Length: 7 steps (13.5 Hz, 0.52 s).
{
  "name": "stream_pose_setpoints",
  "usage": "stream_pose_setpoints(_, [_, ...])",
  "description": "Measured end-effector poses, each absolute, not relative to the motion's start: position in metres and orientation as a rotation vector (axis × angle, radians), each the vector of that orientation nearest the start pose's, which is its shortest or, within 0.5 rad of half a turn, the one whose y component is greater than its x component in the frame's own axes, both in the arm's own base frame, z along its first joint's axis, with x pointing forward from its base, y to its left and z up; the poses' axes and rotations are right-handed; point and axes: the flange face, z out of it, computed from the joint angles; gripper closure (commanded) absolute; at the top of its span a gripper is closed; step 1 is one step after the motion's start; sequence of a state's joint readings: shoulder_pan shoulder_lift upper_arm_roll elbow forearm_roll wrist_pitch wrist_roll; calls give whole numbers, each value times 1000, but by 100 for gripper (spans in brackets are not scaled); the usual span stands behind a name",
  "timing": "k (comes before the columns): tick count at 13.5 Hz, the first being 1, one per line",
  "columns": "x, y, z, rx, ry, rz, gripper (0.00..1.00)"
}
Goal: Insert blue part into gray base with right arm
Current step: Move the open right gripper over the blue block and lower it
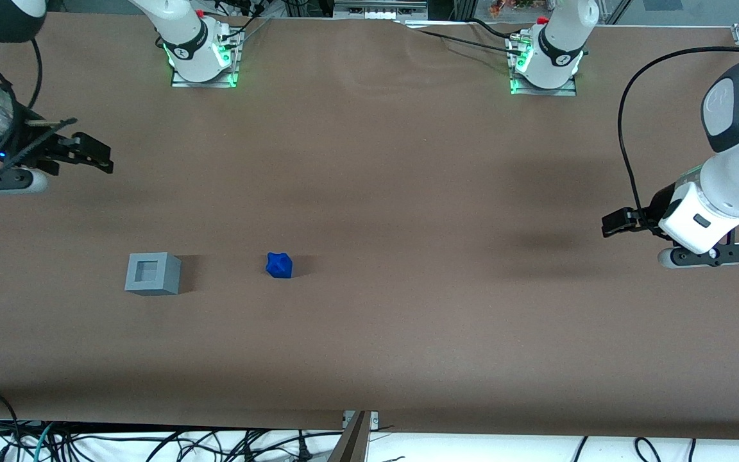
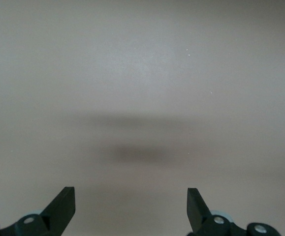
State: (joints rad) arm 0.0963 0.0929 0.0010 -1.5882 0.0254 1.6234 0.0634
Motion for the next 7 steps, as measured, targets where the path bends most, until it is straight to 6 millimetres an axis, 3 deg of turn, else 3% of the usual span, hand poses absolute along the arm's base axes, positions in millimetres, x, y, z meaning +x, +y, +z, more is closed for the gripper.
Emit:
stream_pose_setpoints(2, [588, 84, 532, -3112, 8, 62, 1])
stream_pose_setpoints(7, [607, 192, 438, -3073, 81, 18, 1])
